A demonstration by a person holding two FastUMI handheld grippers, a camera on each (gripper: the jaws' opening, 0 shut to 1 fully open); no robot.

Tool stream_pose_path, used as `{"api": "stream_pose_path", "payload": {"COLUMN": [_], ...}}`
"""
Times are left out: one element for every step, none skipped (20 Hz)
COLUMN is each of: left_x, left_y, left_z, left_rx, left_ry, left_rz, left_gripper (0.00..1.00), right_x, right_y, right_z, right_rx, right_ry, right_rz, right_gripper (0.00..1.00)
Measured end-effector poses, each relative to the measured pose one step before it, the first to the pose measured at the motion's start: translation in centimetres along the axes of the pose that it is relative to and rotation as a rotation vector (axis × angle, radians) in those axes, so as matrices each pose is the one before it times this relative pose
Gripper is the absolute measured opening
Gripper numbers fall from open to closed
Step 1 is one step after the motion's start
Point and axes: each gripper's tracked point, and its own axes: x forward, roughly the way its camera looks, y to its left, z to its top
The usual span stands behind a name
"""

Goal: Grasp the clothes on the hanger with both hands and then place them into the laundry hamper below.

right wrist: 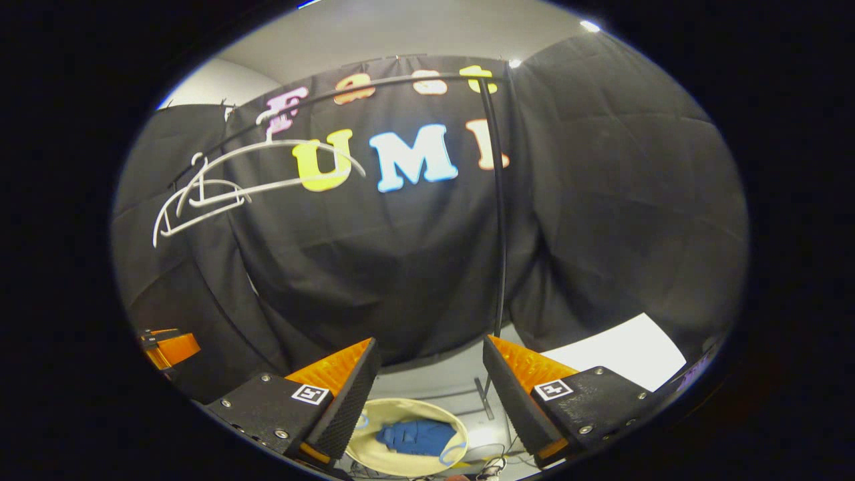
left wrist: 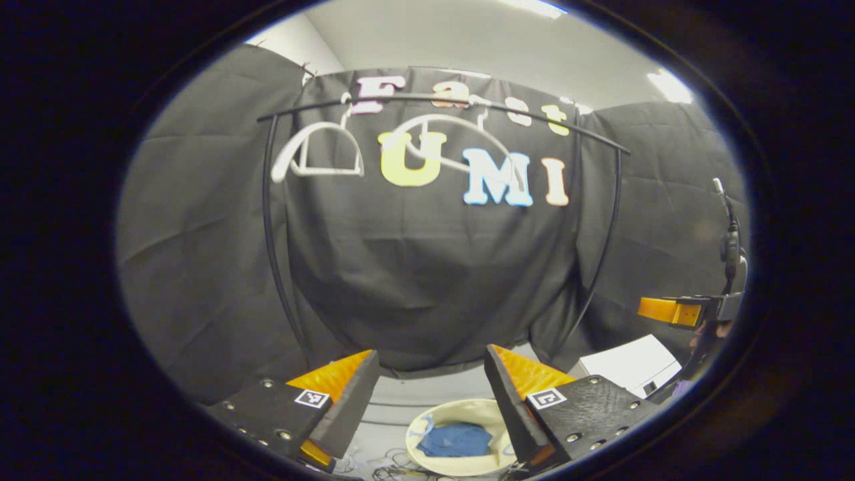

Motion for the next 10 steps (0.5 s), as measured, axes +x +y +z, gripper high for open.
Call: {"api": "stream_pose_path", "payload": {"left_x": [-0.347,-0.038,-0.198,-0.658,-0.515,-0.444,-0.345,-0.496,-0.465,-0.272], "left_y": [0.165,0.596,0.504,0.758,0.63,0.461,0.3,0.298,0.259,0.229], "left_z": [2.429,2.53,2.59,2.435,2.583,1.883,2.174,1.785,1.638,1.183], "left_rx": [-0.01039,-0.00786,-0.00493,0.00104,0.00388,0.00179,-0.00006,-0.00159,-0.00266,-0.00195], "left_ry": [-0.04082,-0.04028,-0.04086,-0.03697,-0.03667,-0.03839,-0.0335,-0.03351,-0.0319,-0.02837], "left_rz": [0.00083,0.00461,0.0075,0.01206,0.01538,0.01145,0.0078,0.00643,0.00564,0.00469], "left_gripper": [0.92,0.92,0.92,0.92,0.92,0.92,0.92,0.92,0.92,0.92], "right_x": [-0.702,-0.375,-0.412,-0.113,-0.273,-0.176,-0.215,-0.147,-0.228,-0.198], "right_y": [-0.039,-0.18,-0.182,-0.102,-0.189,-0.09,-0.375,-0.289,-0.654,-0.542], "right_z": [2.041,1.977,1.718,1.823,1.564,1.531,1.238,1.747,1.666,1.343], "right_rx": [-0.00879,-0.00804,-0.00719,-0.00248,0.00323,0.00639,0.0031,-0.00326,-0.01087,-0.01386], "right_ry": [-0.05357,-0.05412,-0.05123,-0.04739,-0.03936,-0.03566,-0.04556,-0.04899,-0.04974,-0.03829], "right_rz": [-0.00957,-0.0117,-0.00952,-0.0101,-0.00597,-0.00233,0.00151,-0.00512,-0.00757,-0.01387], "right_gripper": [0.91,0.91,0.95,0.95,0.91,0.91,0.91,0.91,0.91,0.91]}}
